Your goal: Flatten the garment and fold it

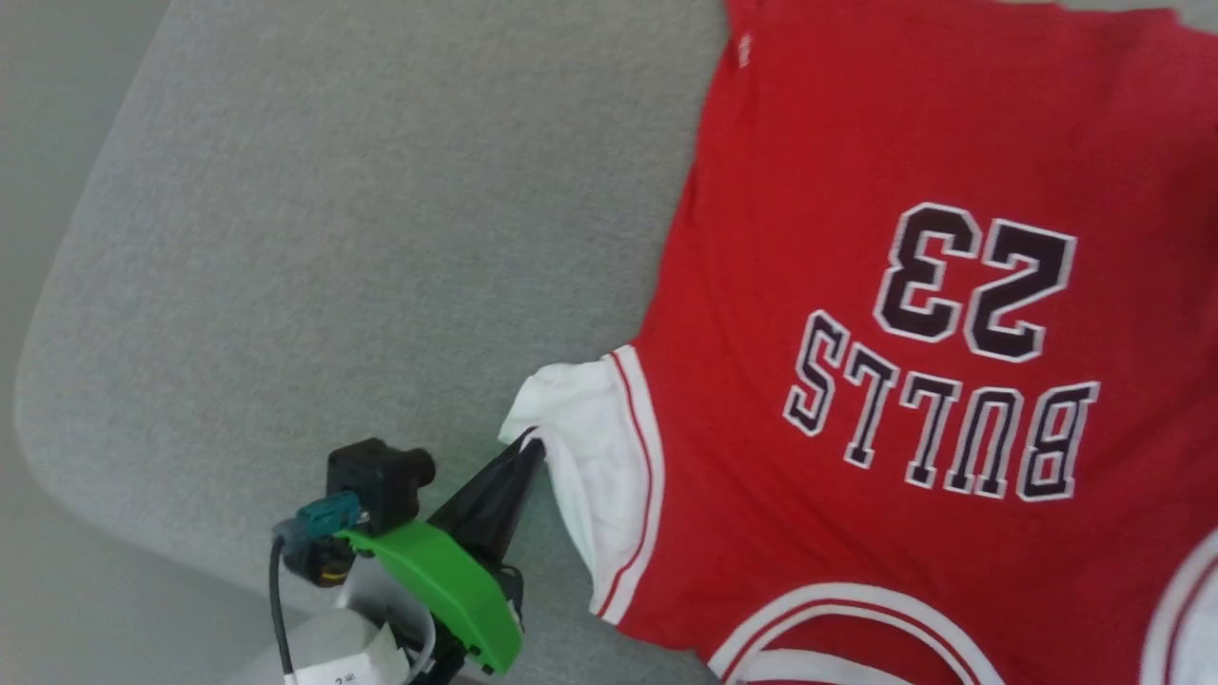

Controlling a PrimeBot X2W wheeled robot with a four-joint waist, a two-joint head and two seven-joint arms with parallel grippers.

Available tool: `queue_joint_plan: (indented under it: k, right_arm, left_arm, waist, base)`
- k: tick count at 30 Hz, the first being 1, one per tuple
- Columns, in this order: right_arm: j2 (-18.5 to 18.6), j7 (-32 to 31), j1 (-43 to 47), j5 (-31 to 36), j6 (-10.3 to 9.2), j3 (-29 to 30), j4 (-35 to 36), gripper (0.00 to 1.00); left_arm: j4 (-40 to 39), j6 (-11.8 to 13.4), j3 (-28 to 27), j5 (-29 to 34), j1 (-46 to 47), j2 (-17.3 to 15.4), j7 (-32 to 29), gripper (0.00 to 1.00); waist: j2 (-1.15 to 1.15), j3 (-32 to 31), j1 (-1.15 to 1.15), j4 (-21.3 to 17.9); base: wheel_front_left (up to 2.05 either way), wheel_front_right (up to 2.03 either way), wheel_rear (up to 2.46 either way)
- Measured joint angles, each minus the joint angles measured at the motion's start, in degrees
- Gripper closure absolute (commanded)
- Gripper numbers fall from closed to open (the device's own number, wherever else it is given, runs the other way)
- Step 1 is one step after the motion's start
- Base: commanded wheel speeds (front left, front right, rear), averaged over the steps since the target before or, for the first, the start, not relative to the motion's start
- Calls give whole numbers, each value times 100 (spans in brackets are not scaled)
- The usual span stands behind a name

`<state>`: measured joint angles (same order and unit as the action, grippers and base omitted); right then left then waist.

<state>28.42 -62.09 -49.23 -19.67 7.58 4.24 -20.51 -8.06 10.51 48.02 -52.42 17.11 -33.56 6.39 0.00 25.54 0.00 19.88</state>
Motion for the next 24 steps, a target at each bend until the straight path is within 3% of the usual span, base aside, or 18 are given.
queue_joint_plan:
  k: [8,16,18,24]
  right_arm:
    - [122,15,-660,902,0,337,-767,0]
    - [243,42,-840,1189,0,392,-922,0]
    - [243,42,-842,1188,0,398,-920,100]
    - [159,137,-798,1163,0,381,-983,100]
  left_arm:
    - [256,-182,100,68,230,366,198,100]
    - [468,-242,142,111,297,483,287,100]
    - [501,-255,142,110,297,488,326,100]
    - [580,-267,141,110,308,485,326,100]
  waist:
    - [0,470,0,557]
    - [0,748,0,822]
    - [0,767,0,825]
    - [0,694,0,748]
  base:
    - [0,0,0]
    - [0,0,0]
    - [0,0,0]
    - [0,0,0]
